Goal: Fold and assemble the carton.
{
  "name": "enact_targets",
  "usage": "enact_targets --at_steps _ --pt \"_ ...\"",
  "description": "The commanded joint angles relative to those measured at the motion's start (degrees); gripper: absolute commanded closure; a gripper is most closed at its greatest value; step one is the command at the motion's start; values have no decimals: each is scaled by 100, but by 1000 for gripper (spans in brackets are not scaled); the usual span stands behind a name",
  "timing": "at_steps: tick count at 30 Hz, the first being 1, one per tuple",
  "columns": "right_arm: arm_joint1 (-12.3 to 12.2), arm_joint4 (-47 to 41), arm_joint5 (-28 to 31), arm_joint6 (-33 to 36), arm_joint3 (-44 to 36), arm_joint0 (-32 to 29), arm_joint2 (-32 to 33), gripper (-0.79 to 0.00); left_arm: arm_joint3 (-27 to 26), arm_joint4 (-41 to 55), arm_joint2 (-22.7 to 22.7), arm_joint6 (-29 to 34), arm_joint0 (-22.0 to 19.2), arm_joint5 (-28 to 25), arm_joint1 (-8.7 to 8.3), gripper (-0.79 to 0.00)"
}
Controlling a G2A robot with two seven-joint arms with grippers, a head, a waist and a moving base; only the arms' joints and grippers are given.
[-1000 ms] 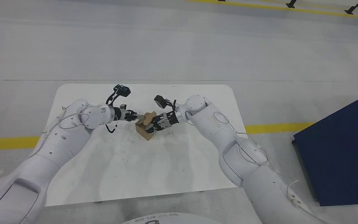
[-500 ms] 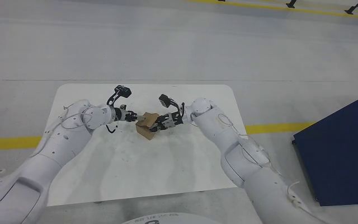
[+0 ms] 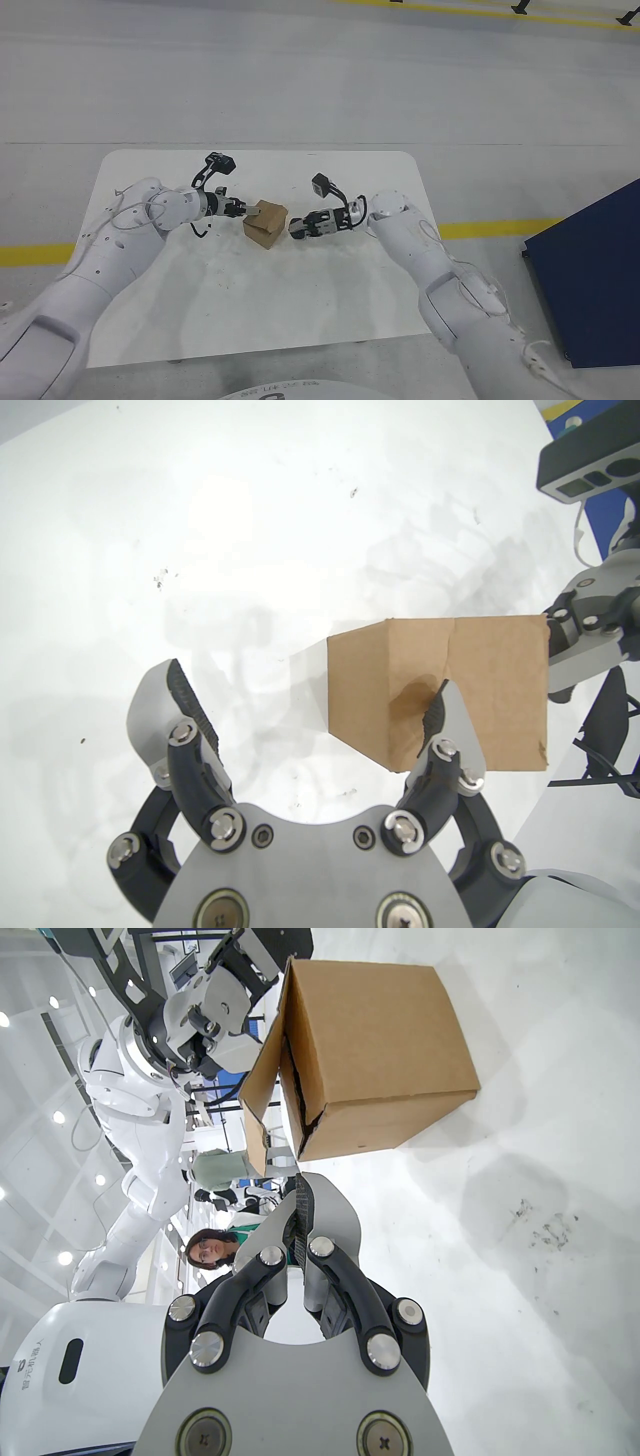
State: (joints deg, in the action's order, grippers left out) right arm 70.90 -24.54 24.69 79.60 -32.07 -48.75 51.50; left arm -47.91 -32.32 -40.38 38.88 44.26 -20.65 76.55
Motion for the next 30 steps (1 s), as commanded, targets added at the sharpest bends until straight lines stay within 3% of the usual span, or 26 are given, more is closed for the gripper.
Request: enact_targets --at_steps 1,7,12,30 --pt "-64 -25 2 -2 -146 -86 71 0 9 0 -14 3 1 -14 3 -785" --pt "-246 173 60 -62 -759 -355 207 0 20 -23 -43 18 7 -5 18 -785" --pt "-261 384 -344 -229 -1146 -404 150 0 34 -34 -53 41 12 -15 35 -785" --pt "-151 458 -761 -315 -1075 -244 -80 0 117 -62 -119 76 22 -104 81 -785"
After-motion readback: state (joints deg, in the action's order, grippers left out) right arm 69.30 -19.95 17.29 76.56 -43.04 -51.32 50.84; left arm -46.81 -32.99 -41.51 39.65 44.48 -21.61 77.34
